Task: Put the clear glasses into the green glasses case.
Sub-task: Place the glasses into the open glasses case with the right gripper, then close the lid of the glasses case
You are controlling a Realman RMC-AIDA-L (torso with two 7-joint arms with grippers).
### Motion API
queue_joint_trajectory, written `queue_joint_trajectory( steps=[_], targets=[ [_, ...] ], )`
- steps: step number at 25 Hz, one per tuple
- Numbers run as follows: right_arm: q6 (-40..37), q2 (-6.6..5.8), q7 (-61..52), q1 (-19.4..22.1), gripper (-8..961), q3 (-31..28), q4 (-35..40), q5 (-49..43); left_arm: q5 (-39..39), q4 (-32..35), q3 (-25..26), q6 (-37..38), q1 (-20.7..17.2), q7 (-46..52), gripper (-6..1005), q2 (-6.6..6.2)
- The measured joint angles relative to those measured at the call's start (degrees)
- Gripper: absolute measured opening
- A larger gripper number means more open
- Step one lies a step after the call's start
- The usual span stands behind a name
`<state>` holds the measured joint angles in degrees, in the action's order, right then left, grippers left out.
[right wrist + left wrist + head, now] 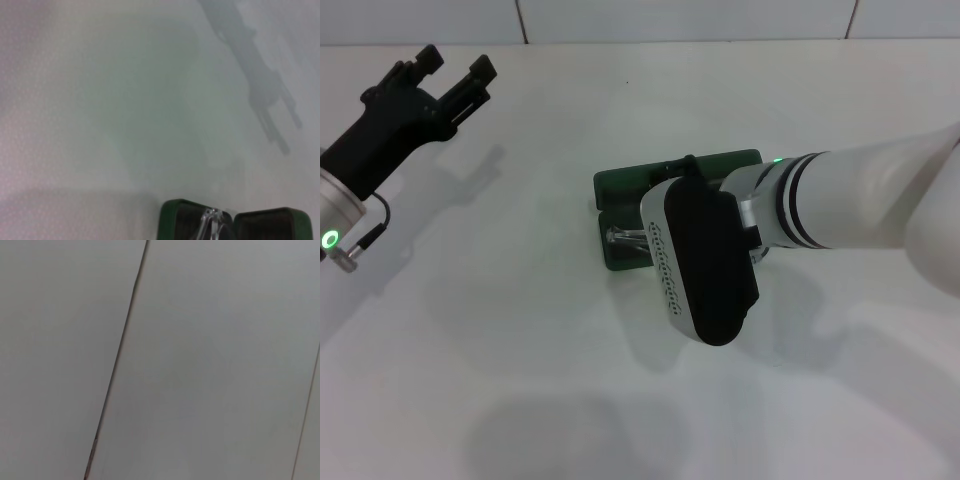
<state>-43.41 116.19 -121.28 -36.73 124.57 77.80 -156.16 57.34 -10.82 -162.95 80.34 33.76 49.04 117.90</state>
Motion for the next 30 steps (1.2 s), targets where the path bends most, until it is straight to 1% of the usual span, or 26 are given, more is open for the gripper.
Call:
queue_joint_trajectory(
  steps=[6,8,10,12,13,14,15,17,21,23,27,30],
  targets=[
    [-0.5,-0.02,0.3,0.0,537,-1.0,0.0,0.9,0.0,0.0,0.0,-0.4,1.0,0.0,816,-0.08],
    [-1.1,-0.09,1.2,0.1,537,-1.4,0.5,2.8,0.0,0.0,0.0,-0.4,1.0,0.0,816,-0.14],
    [-3.2,-0.13,3.6,0.1,537,-2.4,1.1,6.4,0.0,0.0,0.0,-0.5,1.2,0.0,816,-0.19],
    [-8.0,-0.17,8.0,0.4,537,-5.9,1.9,13.7,0.0,0.0,0.0,-0.7,1.8,0.0,816,-0.20],
    [-9.1,-0.19,8.9,0.5,537,-7.0,2.1,15.3,0.0,0.0,0.0,-0.9,2.2,0.0,816,-0.19],
    [-11.6,-0.18,11.0,0.9,537,-9.8,2.3,18.5,0.0,0.0,0.0,-0.9,2.2,0.0,816,-0.19],
    [-13.4,-0.18,12.2,1.1,537,-12.3,2.2,20.5,0.0,0.0,0.0,-1.2,2.5,0.0,816,-0.14],
    [-15.5,-0.17,13.1,0.8,536,-15.2,1.3,22.7,0.0,0.0,0.0,-1.7,3.1,-0.1,816,0.00],
    [-17.6,-0.14,13.2,-1.7,536,-17.9,-3.8,26.5,0.0,0.0,0.0,-1.8,3.2,-0.1,816,0.03],
    [-19.0,-0.03,13.2,-3.7,536,-19.6,-7.2,28.4,0.0,0.0,0.0,-1.8,3.4,-0.1,816,0.04],
    [-24.1,0.04,12.7,-8.5,536,-24.9,-15.0,32.0,0.0,0.0,0.0,-2.0,3.7,-0.1,816,0.12],
    [-26.7,-0.14,12.7,-9.4,536,-28.4,-17.0,32.7,0.0,0.0,0.0,-2.3,3.8,-0.1,816,0.14]
  ],
)
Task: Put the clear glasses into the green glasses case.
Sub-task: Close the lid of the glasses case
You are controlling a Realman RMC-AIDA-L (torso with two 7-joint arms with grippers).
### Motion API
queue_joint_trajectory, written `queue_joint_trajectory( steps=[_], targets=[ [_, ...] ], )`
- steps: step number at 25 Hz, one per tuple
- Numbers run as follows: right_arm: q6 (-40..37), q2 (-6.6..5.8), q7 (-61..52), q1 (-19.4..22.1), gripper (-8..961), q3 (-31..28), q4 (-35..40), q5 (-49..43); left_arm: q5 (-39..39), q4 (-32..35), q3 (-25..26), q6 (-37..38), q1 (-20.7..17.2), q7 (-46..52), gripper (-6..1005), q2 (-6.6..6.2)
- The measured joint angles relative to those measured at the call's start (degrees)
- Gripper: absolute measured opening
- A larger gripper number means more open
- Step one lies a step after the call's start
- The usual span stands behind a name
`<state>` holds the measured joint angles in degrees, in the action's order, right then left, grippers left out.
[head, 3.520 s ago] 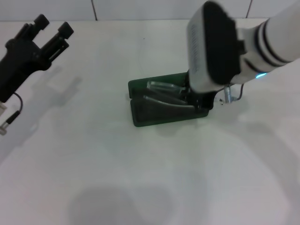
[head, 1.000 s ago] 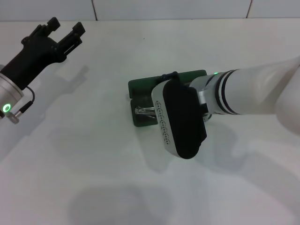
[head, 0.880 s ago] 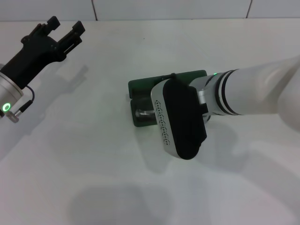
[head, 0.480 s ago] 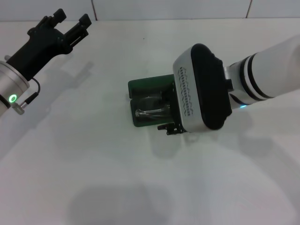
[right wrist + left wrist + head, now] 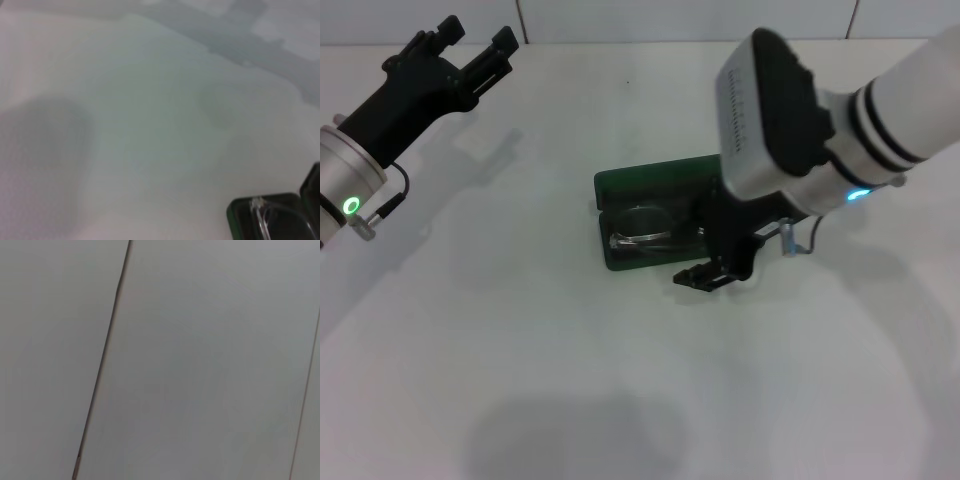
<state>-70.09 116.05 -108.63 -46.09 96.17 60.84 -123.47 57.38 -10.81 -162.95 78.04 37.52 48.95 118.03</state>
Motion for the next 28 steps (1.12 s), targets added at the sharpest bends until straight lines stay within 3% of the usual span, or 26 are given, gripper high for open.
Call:
queue_joint_trajectory(
  steps=[10,13,28],
  targets=[
    [-8.6,-0.20,-1.0,-1.0,535,-6.2,-2.6,-1.6,0.0,0.0,0.0,-0.4,0.9,0.0,816,0.10],
    [-6.3,0.14,-3.8,-0.9,535,-5.8,-3.8,-6.2,-0.2,0.3,0.0,-1.5,1.6,0.0,816,0.22],
    [1.7,0.18,-7.3,-0.4,535,-4.2,-4.8,-9.8,-0.3,0.3,0.0,-2.0,2.0,0.0,816,0.59]
  ],
)
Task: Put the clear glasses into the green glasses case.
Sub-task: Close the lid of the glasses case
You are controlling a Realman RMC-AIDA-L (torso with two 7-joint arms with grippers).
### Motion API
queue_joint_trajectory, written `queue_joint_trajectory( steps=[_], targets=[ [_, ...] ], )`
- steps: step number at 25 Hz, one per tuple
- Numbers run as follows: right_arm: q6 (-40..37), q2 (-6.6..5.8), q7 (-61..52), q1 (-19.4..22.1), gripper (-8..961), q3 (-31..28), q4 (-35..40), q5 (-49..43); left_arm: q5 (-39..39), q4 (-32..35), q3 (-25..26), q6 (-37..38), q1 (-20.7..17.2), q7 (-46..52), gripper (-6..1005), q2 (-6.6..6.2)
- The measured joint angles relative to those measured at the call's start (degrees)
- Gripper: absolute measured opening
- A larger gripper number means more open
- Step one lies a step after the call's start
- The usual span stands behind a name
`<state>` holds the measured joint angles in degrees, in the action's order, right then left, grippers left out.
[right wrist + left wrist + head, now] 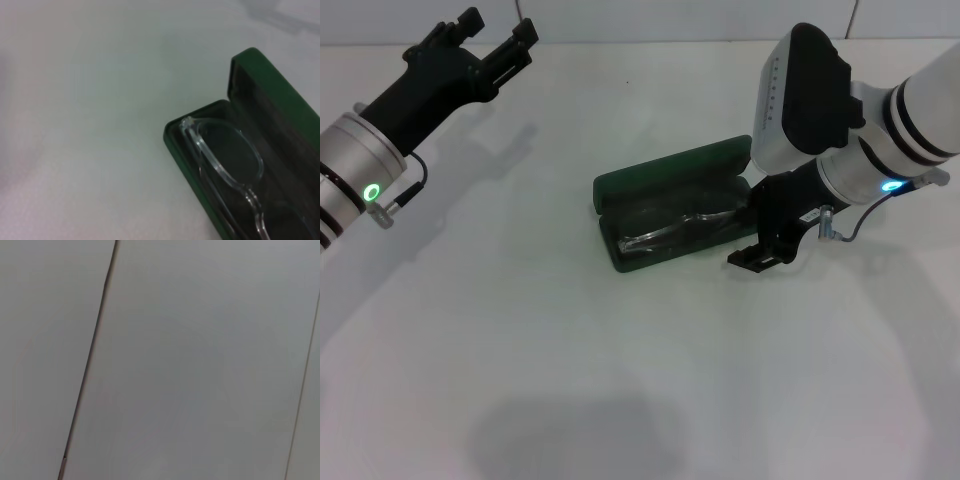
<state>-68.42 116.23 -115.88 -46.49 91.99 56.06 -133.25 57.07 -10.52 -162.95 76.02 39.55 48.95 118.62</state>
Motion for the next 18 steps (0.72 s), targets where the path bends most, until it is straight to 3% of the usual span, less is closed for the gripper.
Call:
queue_joint_trajectory(
  steps=[5,9,14,18],
  targets=[
    [-2.2,-0.13,0.7,0.4,536,0.0,1.4,1.2,0.0,-0.2,0.0,-0.3,0.0,0.0,816,0.15],
    [-7.3,-0.38,2.6,3.3,536,-1.5,6.8,3.1,-0.1,-0.2,0.0,-0.4,0.0,0.0,816,0.14],
    [-10.7,-0.51,7.0,10.3,536,-8.6,14.7,7.4,-0.1,-0.2,0.0,-0.4,-0.4,0.0,816,0.13],
    [-9.8,-0.50,15.8,16.9,536,-18.1,14.6,17.4,-0.1,-0.2,0.0,-0.8,-0.7,0.0,816,0.12]
  ],
)
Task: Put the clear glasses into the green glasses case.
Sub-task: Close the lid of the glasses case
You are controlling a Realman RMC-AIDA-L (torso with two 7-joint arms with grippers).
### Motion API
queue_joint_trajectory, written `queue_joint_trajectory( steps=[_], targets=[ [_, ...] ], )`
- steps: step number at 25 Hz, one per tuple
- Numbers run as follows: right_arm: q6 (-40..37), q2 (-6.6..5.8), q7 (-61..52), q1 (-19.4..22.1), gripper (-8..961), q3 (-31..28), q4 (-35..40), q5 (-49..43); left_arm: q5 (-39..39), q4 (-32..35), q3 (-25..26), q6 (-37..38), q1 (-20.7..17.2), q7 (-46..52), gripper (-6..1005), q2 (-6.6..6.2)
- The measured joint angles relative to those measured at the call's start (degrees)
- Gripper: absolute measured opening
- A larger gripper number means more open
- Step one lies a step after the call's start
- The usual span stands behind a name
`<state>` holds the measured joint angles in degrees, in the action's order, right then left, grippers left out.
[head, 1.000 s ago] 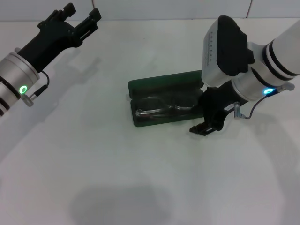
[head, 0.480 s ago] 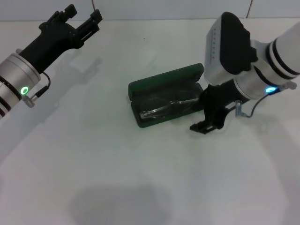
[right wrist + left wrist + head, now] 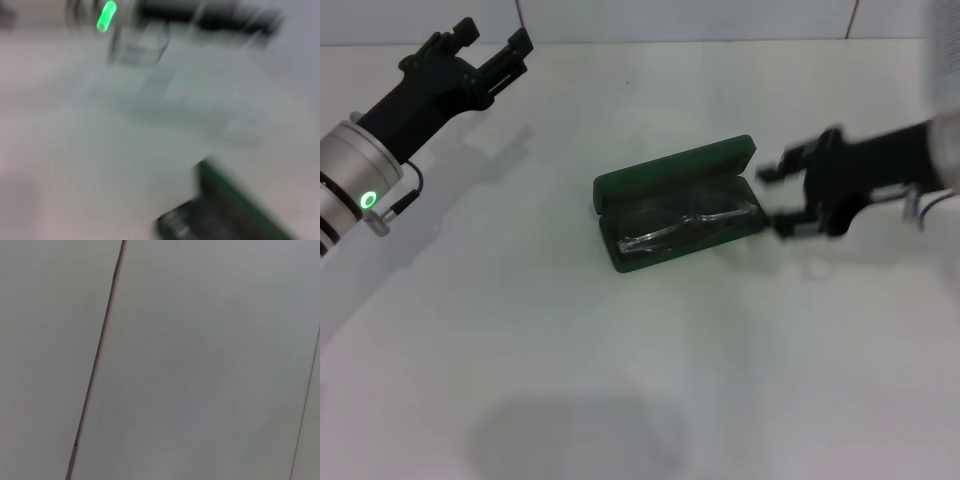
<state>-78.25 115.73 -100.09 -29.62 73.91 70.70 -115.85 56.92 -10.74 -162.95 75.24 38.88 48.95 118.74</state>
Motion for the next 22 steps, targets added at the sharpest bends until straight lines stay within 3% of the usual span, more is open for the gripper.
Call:
queue_joint_trajectory(
  steps=[4,6,9,17,22],
  targets=[
    [1.9,-0.10,17.3,4.9,536,-10.0,-11.6,20.3,-0.7,-0.1,0.0,-0.5,0.2,0.0,816,0.03],
    [0.9,-0.39,27.5,5.3,536,-15.0,-21.8,33.6,-2.1,-0.1,0.0,-0.8,0.7,0.1,816,0.06],
    [0.6,-0.34,35.3,5.0,536,-20.3,-32.0,43.7,-6.8,0.5,0.0,-3.2,3.6,0.8,816,0.28],
    [3.0,-0.20,40.3,4.3,536,-23.3,-38.1,49.5,-23.9,0.7,0.0,-14.8,14.4,12.2,816,0.76],
    [4.1,-0.35,41.0,4.1,536,-23.4,-39.4,50.0,-31.8,2.8,0.0,-15.9,16.9,14.9,816,0.83]
  ],
)
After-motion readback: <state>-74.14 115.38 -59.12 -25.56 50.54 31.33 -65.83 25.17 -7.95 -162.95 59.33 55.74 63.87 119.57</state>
